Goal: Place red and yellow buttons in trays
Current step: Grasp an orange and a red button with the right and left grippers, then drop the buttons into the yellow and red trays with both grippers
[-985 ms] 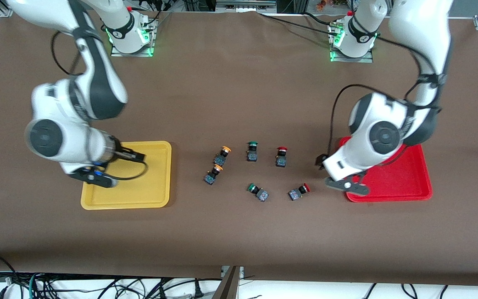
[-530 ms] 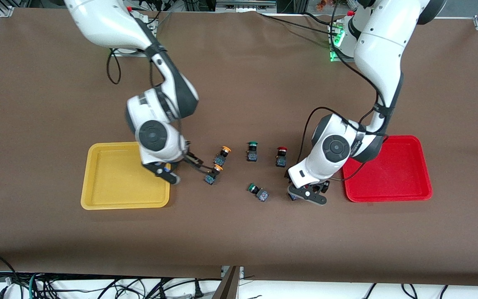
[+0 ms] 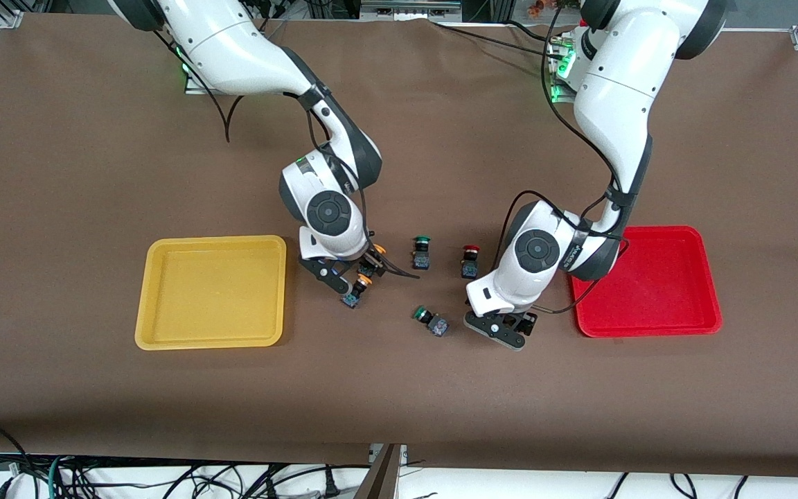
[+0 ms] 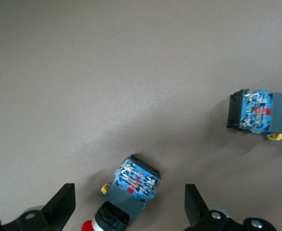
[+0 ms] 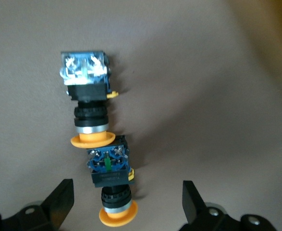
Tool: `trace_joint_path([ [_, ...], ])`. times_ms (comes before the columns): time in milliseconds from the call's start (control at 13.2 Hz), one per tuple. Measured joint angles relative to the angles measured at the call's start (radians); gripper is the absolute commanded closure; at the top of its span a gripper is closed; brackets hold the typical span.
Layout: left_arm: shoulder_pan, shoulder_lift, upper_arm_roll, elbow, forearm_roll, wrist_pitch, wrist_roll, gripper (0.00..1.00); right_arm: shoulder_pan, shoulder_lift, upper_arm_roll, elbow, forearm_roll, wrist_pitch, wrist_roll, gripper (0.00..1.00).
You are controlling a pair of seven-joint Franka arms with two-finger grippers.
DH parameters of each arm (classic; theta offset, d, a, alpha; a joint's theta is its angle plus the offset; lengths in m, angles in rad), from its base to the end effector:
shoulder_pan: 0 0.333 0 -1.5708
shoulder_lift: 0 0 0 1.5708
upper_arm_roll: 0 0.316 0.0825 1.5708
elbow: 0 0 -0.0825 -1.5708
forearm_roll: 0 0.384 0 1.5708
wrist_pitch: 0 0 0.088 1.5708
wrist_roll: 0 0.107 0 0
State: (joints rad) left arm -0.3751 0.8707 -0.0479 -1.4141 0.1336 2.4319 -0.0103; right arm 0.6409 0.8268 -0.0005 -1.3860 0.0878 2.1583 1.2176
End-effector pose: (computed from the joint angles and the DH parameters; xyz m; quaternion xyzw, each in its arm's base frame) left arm 0.6797 -0.2974 0.1920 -0.9673 0.2408 -0.0788 0.0129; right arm 0.5812 0.4376 0.2109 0.9502 -0.3084 -0.0449 0.0005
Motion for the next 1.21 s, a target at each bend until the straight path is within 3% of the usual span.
trace_joint_path([
  [76,-0.001,0.005,0.0,0.0,0.008,0.001,0.001,0.0,0.009,0.012,0.0,0.0,0.0,0.016,0.0,0.0],
  [152,-0.001,0.011,0.0,0.0,0.015,0.002,0.003,0.1,0.018,0.023,0.0,0.0,0.0,0.028,0.001,0.0],
  [227,-0.001,0.017,0.0,0.0,0.026,0.004,0.003,0.23,0.025,0.032,0.0,0.0,0.0,0.033,0.001,0.11],
  [303,-0.001,0.019,0.0,0.0,0.034,0.005,0.004,0.37,0.029,0.037,0.0,0.0,0.0,0.035,0.001,0.57],
  [379,-0.001,0.019,0.0,0.0,0.04,0.005,0.005,0.53,0.03,0.041,-0.001,0.0,0.0,0.037,0.001,0.86],
  [455,-0.001,0.019,0.0,0.001,0.043,0.005,0.005,0.68,0.03,0.042,-0.003,0.0,0.0,0.041,0.001,0.99],
  [530,-0.001,0.019,0.001,0.002,0.043,0.005,0.006,0.78,0.03,0.042,-0.005,0.0,0.0,0.044,0.001,1.0],
  [606,-0.001,0.019,0.001,0.005,0.044,0.005,0.007,0.82,0.03,0.042,-0.005,0.001,0.0,0.047,0.0,1.0],
  [909,0.009,-0.008,0.004,0.03,0.043,-0.053,0.007,0.81,0.029,0.032,-0.014,0.021,0.0,0.03,-0.008,1.0],
  [1212,0.069,-0.186,0.015,0.053,0.045,-0.555,0.134,0.87,0.023,-0.087,-0.069,0.041,-0.001,-0.22,-0.158,1.0],
])
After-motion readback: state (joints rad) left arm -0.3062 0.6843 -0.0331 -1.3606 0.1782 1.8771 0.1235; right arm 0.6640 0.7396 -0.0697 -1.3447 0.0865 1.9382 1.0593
